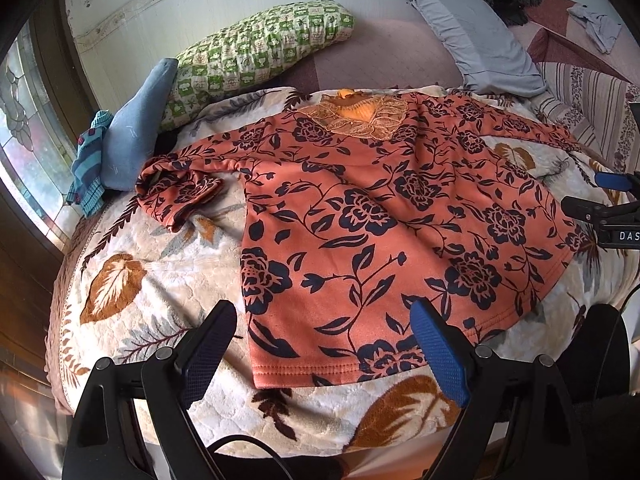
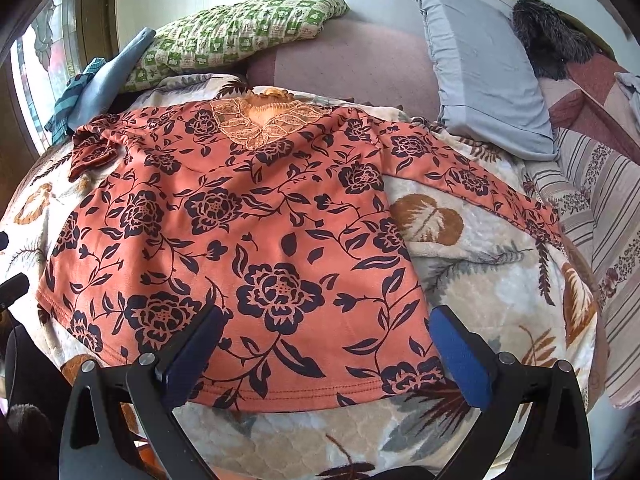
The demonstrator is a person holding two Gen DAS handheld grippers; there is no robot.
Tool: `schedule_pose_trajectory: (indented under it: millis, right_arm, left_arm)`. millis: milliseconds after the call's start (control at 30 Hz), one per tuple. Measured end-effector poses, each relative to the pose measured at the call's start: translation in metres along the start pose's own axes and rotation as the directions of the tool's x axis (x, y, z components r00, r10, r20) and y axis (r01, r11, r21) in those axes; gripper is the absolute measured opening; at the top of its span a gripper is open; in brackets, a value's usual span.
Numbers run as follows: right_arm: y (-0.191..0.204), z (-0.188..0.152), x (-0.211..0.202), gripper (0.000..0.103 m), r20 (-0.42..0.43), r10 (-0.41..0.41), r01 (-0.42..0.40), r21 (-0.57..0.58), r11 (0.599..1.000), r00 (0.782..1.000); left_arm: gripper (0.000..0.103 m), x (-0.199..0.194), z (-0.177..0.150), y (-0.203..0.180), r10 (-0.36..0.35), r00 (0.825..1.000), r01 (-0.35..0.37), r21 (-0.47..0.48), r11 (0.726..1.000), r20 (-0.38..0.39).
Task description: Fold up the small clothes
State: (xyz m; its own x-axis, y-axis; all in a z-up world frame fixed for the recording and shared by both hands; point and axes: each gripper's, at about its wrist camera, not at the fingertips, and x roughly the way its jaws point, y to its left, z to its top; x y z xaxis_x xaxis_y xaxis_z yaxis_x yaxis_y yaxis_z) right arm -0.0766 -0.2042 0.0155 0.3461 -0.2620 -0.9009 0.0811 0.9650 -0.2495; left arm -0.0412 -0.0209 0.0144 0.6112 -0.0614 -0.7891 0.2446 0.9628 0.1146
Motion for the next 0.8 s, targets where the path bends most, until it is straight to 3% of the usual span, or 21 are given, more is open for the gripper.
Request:
schedule_pose_trajectory:
  millis: [233,800]
  right_arm:
    - [0.006,0.002,-0.001,0.103,-0.01,0.002,-0.002,-0.045,0.999,1.0]
    - [-0.012,-0.009,-0.003,0.103,-0.025,-0.007,0.007,-0.002,1.0,1.0]
  left_arm:
    - [0.088,-0.003,0.009,0.009,0.003,1.0,-0.003,-0.033,0.999,0.003]
    - [0.088,0.016,0.027,0.009,-0.034,0.999,0.033,-0.04,0.999,-0.024]
